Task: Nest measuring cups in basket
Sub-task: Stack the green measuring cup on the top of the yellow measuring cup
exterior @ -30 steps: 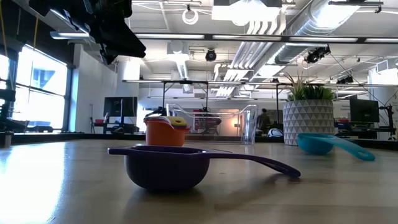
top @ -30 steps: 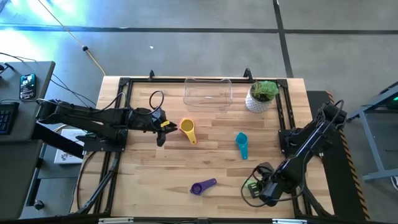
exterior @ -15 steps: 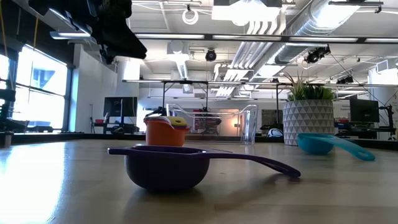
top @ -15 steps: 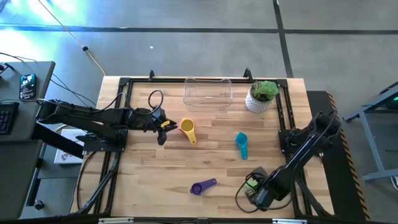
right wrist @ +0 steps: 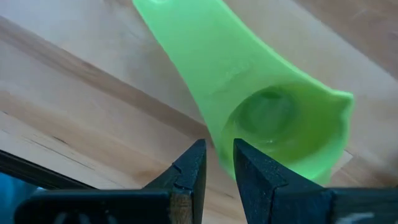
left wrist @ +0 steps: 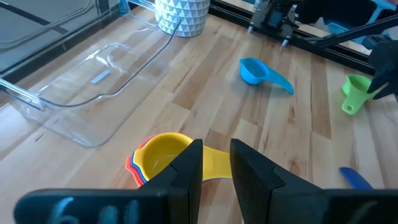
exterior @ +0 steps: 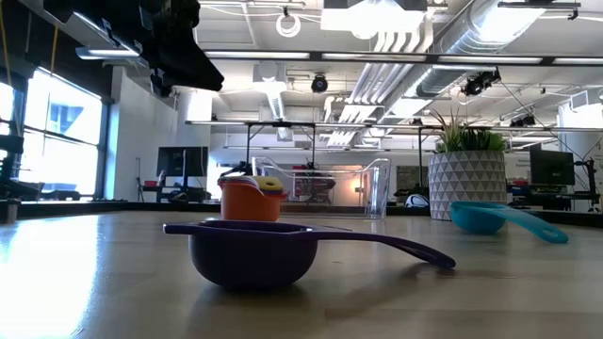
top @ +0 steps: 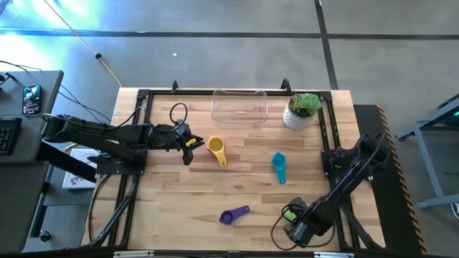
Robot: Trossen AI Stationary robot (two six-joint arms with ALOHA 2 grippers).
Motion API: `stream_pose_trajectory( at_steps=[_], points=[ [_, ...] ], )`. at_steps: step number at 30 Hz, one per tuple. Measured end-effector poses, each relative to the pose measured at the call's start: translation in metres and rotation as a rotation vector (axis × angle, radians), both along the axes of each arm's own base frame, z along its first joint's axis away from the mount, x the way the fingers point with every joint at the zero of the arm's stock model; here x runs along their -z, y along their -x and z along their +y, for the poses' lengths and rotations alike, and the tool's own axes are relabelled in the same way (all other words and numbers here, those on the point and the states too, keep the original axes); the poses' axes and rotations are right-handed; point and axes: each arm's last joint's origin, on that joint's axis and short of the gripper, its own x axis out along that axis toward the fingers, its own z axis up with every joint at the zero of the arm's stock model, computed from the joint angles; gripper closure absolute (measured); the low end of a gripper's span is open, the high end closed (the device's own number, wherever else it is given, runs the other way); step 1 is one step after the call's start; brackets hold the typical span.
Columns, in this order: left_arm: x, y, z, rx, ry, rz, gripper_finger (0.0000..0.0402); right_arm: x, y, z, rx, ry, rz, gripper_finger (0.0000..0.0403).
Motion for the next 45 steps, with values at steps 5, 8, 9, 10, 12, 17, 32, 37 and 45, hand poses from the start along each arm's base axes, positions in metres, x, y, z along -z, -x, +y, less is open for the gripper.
stream_pose_trajectory(
  at_steps=[5, 8, 9, 10, 12, 17, 32, 37, 45],
  points=[
    [0.000, 0.000, 0.000, -0.007, -0.004, 0.000, 0.0330, 0.008, 0.002, 0.003, -0.010, 0.008, 0.040, 0.0334],
    [0.000, 0.000, 0.000, -0.006, -0.004, 0.000, 0.0330, 0.009, 0.002, 0.003, -0.014, 0.012, 0.042, 0.0352],
    [0.000, 0.000, 0.000, -0.007, -0.004, 0.000, 0.0330, 0.009, 0.001, 0.003, -0.018, 0.014, 0.038, 0.0362],
    [0.000, 0.000, 0.000, -0.007, -0.004, 0.000, 0.0330, 0.009, 0.000, 0.002, -0.020, 0.016, 0.034, 0.0374],
    [0.000, 0.000, 0.000, -0.007, -0.004, 0.000, 0.0330, 0.009, -0.001, 0.001, -0.034, 0.018, 0.031, 0.0394],
    [0.000, 0.000, 0.000, -0.007, -0.005, 0.000, 0.0330, 0.009, -0.008, -0.006, -0.056, 0.023, 0.031, 0.0396],
    [0.000, 0.000, 0.000, -0.045, 0.063, -0.015, 0.0330, -0.031, -0.081, -0.075, -0.367, 0.159, -0.052, 0.0401],
    [0.001, 0.000, 0.000, -0.070, 0.142, -0.028, 0.0330, -0.039, -0.108, -0.111, -0.508, 0.197, -0.107, 0.0402],
    [0.001, 0.000, -0.003, -0.065, 0.341, -0.048, 0.0330, -0.040, -0.143, -0.150, -0.790, 0.244, -0.275, 0.0402]
  ],
)
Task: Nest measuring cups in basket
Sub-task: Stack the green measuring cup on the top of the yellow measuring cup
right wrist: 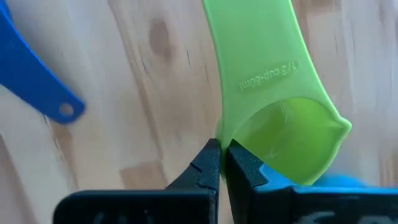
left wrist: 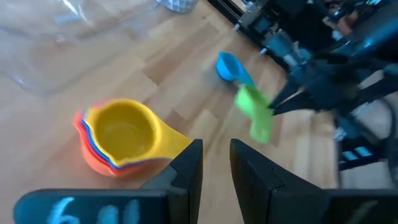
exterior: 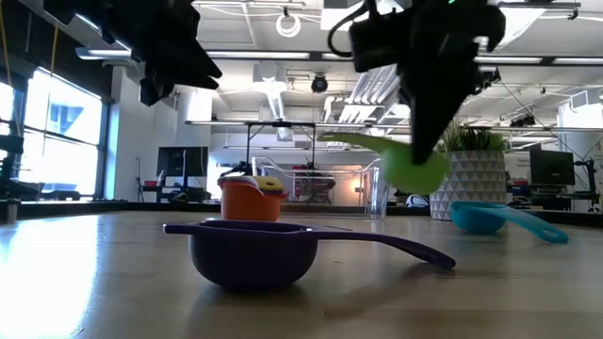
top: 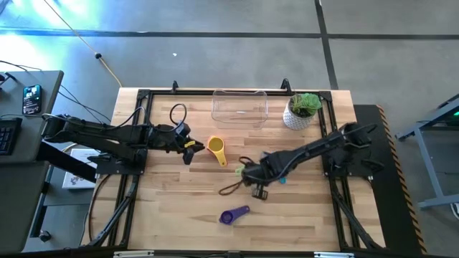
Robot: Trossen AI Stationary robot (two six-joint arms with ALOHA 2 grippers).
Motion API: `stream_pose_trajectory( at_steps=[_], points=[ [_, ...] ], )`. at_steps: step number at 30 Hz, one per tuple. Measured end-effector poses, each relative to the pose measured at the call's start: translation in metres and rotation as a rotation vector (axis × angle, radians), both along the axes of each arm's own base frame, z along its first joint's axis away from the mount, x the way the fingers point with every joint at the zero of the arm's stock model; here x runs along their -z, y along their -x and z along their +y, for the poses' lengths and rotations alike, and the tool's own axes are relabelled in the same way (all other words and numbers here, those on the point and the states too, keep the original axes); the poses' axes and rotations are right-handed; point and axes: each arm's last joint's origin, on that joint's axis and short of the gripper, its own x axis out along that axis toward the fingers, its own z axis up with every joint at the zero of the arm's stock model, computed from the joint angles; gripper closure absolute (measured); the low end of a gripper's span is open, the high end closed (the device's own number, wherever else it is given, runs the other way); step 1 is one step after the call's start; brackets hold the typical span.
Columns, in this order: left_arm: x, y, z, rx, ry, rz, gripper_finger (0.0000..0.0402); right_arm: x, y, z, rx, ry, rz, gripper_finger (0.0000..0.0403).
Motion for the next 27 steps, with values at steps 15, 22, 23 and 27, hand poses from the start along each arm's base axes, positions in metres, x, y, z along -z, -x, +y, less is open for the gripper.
stream_pose_trajectory(
  at_steps=[15, 22, 23, 27],
  points=[
    [0.001, 0.000, -0.002, 0.008, 0.132, 0.002, 0.0330, 0.035, -0.017, -0.010, -0.271, 0.034, 0.081, 0.0399],
    [0.001, 0.000, -0.002, 0.005, 0.130, 0.002, 0.0330, 0.035, -0.019, -0.016, -0.257, -0.027, 0.079, 0.0395],
    [0.001, 0.000, -0.002, 0.004, 0.129, 0.002, 0.0330, 0.035, -0.019, -0.017, -0.247, -0.033, 0.079, 0.0395],
    [0.001, 0.000, -0.002, 0.002, 0.128, 0.002, 0.0330, 0.035, -0.019, -0.018, -0.232, -0.030, 0.079, 0.0390]
  ],
)
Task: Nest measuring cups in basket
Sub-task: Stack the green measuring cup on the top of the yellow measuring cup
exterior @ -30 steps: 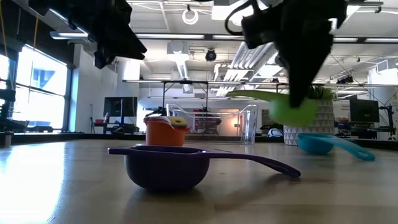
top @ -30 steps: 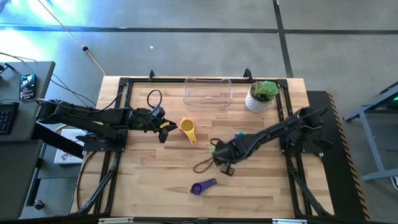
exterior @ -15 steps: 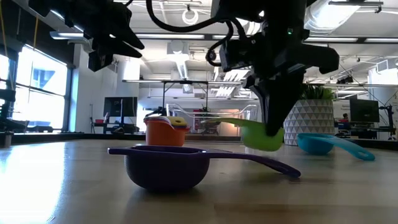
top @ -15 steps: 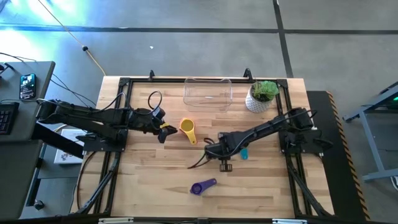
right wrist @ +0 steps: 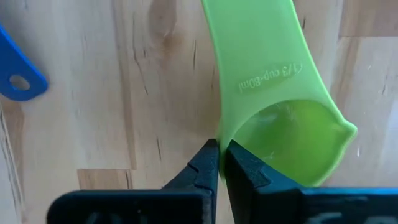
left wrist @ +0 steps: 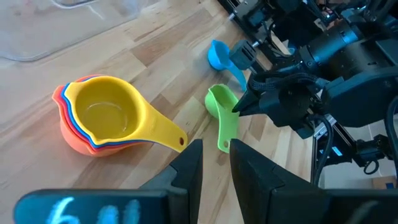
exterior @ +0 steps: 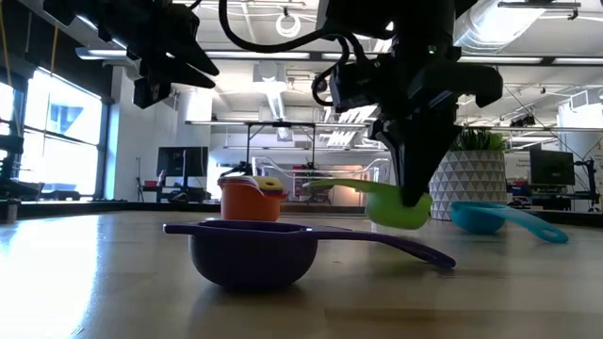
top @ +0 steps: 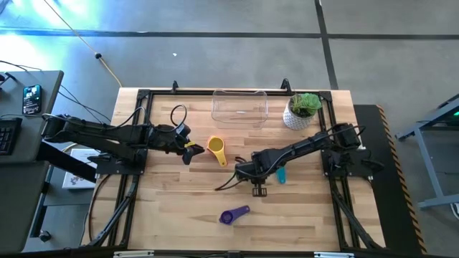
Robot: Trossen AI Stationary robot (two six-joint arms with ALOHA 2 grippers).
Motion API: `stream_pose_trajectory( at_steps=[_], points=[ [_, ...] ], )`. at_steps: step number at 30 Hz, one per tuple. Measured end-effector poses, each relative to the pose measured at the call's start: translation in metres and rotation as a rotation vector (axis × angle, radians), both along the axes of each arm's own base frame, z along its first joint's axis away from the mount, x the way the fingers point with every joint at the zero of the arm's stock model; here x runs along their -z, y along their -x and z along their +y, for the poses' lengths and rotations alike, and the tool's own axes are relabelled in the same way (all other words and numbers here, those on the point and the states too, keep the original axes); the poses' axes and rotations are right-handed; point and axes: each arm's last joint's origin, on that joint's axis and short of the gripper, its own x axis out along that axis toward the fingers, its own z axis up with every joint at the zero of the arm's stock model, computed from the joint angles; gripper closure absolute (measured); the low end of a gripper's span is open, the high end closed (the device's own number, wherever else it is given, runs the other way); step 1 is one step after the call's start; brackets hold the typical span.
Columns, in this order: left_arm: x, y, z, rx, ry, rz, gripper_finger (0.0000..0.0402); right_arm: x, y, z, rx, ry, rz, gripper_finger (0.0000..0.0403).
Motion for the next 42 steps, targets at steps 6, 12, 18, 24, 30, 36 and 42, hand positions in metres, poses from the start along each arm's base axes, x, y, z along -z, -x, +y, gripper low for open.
stream_pose_trajectory(
  at_steps=[6, 12, 18, 24, 30, 36, 42],
  points=[
    [0.000, 0.000, 0.000, 0.011, -0.023, 0.001, 0.0330, 0.000, 0.000, 0.000, -0.001, 0.005, -0.001, 0.0362],
    [0.000, 0.000, 0.000, 0.013, -0.025, 0.001, 0.0330, 0.000, 0.000, 0.000, 0.034, -0.001, 0.000, 0.0333],
    [0.000, 0.000, 0.000, 0.050, -0.089, 0.004, 0.0330, -0.021, -0.004, 0.002, 0.135, -0.050, -0.036, 0.0329],
    [0.000, 0.000, 0.000, 0.102, -0.195, 0.008, 0.0330, -0.050, -0.009, 0.006, 0.226, -0.040, -0.049, 0.0329],
    [0.000, 0.000, 0.001, 0.168, -0.268, 0.011, 0.0329, -0.081, -0.010, 0.008, 0.327, 0.049, -0.081, 0.0329],
    [0.000, 0.000, 0.010, 0.246, -0.249, -0.001, 0.0329, -0.121, -0.009, 0.006, 0.506, 0.078, -0.128, 0.0329],
    [-0.001, 0.001, 0.022, 0.348, -0.227, -0.028, 0.0329, -0.162, -0.004, 0.012, 0.639, 0.117, -0.242, 0.0329]
  ],
)
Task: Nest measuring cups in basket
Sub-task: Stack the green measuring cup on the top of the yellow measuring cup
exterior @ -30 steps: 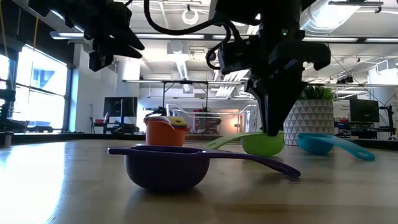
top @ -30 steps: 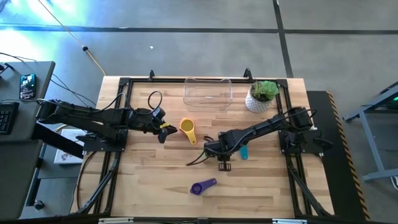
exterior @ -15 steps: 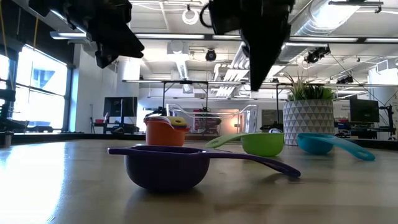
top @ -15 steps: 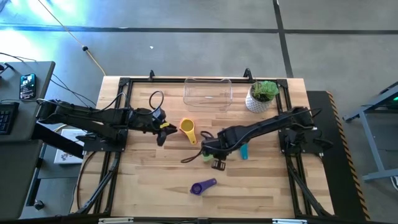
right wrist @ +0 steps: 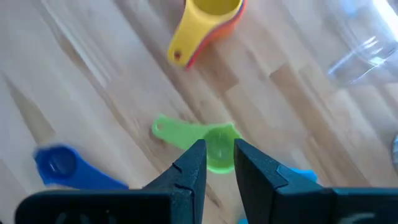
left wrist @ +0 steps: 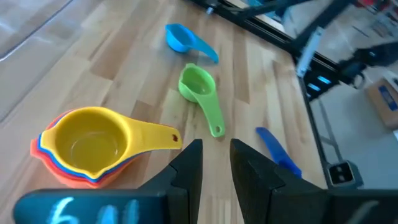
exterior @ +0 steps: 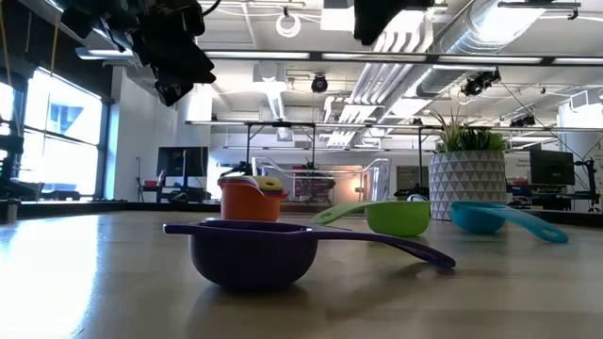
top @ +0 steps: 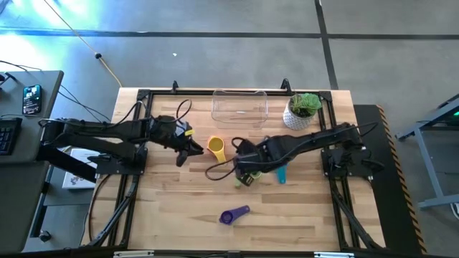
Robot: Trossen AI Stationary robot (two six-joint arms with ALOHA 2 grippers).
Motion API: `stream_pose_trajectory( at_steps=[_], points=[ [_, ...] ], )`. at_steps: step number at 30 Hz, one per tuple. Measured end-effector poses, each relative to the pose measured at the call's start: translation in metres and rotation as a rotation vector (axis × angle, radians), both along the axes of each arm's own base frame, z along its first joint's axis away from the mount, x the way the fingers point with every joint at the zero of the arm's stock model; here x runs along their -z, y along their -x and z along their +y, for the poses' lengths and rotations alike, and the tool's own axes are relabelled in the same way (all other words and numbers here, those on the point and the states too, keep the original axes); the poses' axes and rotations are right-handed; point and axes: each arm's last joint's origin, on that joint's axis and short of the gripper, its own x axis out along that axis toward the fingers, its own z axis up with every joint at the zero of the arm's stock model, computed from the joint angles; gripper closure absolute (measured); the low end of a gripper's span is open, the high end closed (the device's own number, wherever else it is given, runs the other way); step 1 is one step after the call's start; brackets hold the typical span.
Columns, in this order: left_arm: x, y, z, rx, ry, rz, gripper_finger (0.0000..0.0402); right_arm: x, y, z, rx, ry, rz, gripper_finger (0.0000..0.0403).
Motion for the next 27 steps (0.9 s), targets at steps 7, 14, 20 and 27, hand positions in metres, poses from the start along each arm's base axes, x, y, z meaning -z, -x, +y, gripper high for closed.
stream_pose_trajectory(
  at_steps=[7, 14, 20, 27],
  points=[
    [0.003, -0.001, 0.013, 0.046, -0.060, -0.003, 0.0329, -0.027, 0.007, 0.010, 0.159, -0.003, -0.128, 0.0329],
    [0.003, -0.002, 0.021, -0.058, -0.004, 0.001, 0.0330, -0.035, 0.013, 0.012, 0.287, -0.044, -0.153, 0.0329],
    [-0.006, -0.007, 0.020, -0.062, 0.004, -0.100, 0.0330, -0.033, 0.022, 0.005, 0.310, 0.002, -0.060, 0.0329],
    [-0.009, -0.013, 0.020, -0.090, 0.053, -0.148, 0.0330, -0.039, 0.022, -0.009, 0.265, 0.082, -0.076, 0.0329]
  ],
)
